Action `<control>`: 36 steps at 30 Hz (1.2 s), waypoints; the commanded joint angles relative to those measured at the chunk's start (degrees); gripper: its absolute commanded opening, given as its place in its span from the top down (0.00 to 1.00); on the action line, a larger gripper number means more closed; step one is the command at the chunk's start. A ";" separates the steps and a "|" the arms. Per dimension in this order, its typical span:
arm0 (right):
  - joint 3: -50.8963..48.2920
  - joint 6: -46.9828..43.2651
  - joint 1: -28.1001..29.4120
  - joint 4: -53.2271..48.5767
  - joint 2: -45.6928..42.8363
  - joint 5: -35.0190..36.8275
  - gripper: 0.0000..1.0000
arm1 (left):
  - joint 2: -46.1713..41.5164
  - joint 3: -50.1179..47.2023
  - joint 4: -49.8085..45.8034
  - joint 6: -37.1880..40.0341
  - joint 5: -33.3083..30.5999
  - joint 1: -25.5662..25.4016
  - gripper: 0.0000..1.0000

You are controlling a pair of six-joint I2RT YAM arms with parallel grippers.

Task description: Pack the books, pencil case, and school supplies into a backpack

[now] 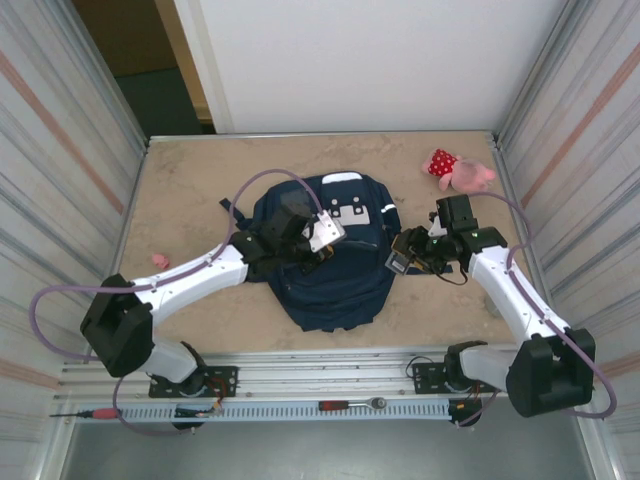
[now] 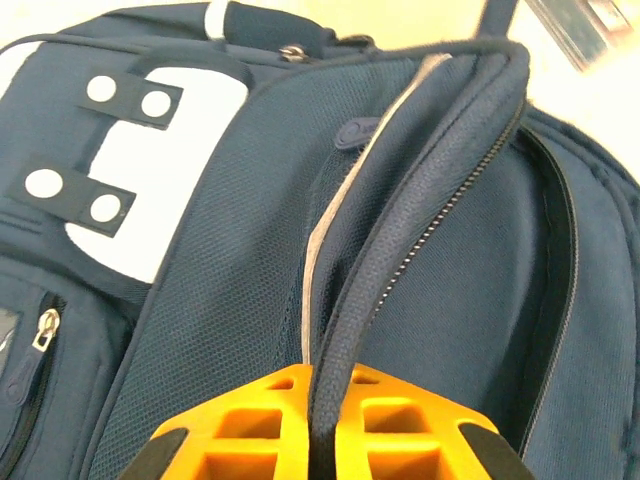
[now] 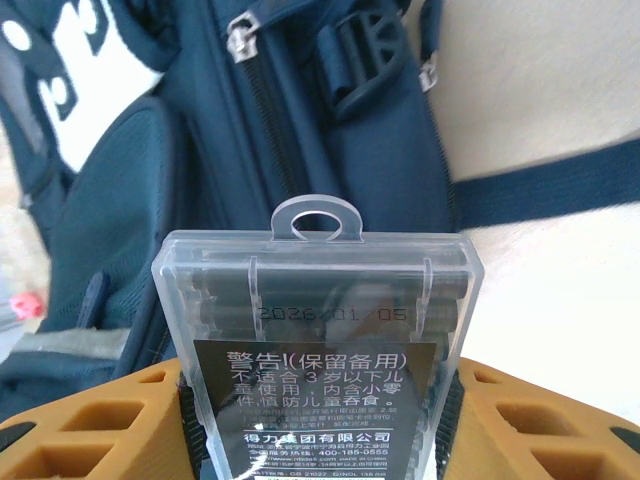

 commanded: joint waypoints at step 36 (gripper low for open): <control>-6.48 49.86 22.85 30.78 4.33 8.60 0.31 | -3.99 5.62 5.17 -21.04 2.21 -1.70 1.00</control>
